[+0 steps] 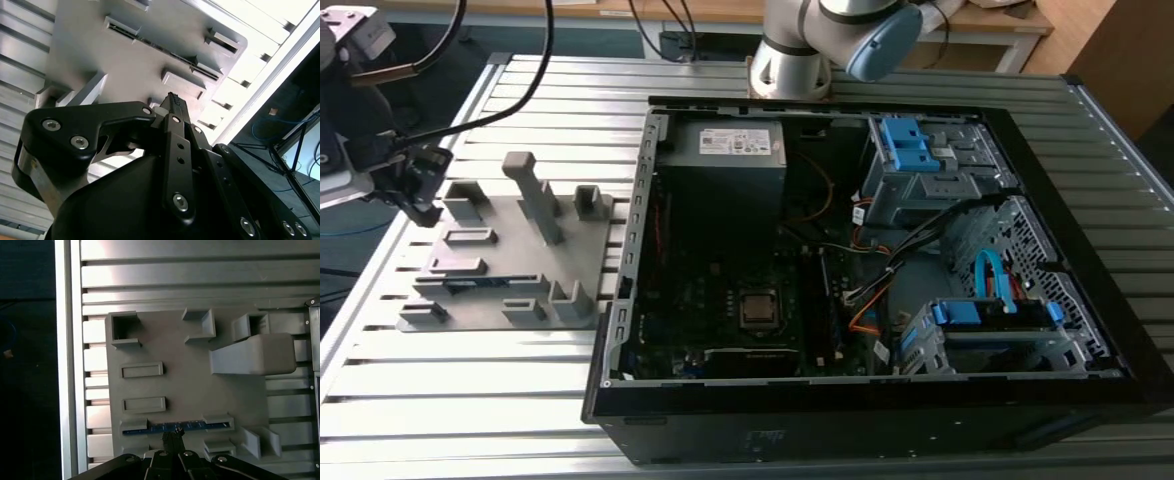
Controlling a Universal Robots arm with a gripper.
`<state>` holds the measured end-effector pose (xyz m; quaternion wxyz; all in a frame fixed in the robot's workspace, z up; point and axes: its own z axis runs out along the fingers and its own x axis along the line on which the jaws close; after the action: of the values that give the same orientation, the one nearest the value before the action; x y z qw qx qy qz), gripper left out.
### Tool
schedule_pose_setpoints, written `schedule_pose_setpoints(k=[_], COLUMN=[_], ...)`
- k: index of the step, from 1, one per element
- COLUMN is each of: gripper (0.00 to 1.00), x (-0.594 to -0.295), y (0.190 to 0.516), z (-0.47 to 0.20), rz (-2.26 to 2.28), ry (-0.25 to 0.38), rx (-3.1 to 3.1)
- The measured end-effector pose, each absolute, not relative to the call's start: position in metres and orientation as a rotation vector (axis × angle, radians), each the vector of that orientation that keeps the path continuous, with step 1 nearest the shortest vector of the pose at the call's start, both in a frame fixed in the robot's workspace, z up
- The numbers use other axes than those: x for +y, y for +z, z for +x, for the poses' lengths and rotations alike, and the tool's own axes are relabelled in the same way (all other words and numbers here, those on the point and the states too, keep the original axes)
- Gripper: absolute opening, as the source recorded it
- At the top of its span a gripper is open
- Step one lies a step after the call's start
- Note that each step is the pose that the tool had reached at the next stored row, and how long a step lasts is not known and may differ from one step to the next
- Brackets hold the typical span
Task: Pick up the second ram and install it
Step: 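Reach for the second ram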
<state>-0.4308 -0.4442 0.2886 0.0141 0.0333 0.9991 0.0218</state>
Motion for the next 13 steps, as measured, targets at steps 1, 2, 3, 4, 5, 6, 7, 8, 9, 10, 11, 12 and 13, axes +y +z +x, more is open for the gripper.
schedule_pose_setpoints(k=[1,2,3,4,5,6,7,8,9,10,11,12,13], gripper=[0.10,0.10,0.10,0.10,0.10,0.10,0.10,0.10,0.10,0.10,0.10,0.10,0.10], x=[-0.444,-0.444,-0.444,-0.445,-0.445,-0.445,-0.445,-0.445,-0.445,-0.445,-0.445,-0.445,-0.445], y=[0.288,0.287,0.286,0.285,0.284,0.283,0.282,0.282,0.281,0.280,0.279,0.278,0.278], z=[-0.431,-0.431,-0.431,-0.431,-0.431,-0.431,-0.431,-0.431,-0.431,-0.431,-0.431,-0.431,-0.431], rz=[0.104,0.104,0.104,0.104,0.104,0.104,0.104,0.104,0.104,0.104,0.104,0.104,0.104], ry=[0.068,0.068,0.068,0.068,0.068,0.068,0.068,0.068,0.068,0.068,0.068,0.068,0.068], rx=[3.111,3.111,3.111,3.111,3.111,3.111,3.111,3.111,3.111,3.111,3.111,3.111,3.111])
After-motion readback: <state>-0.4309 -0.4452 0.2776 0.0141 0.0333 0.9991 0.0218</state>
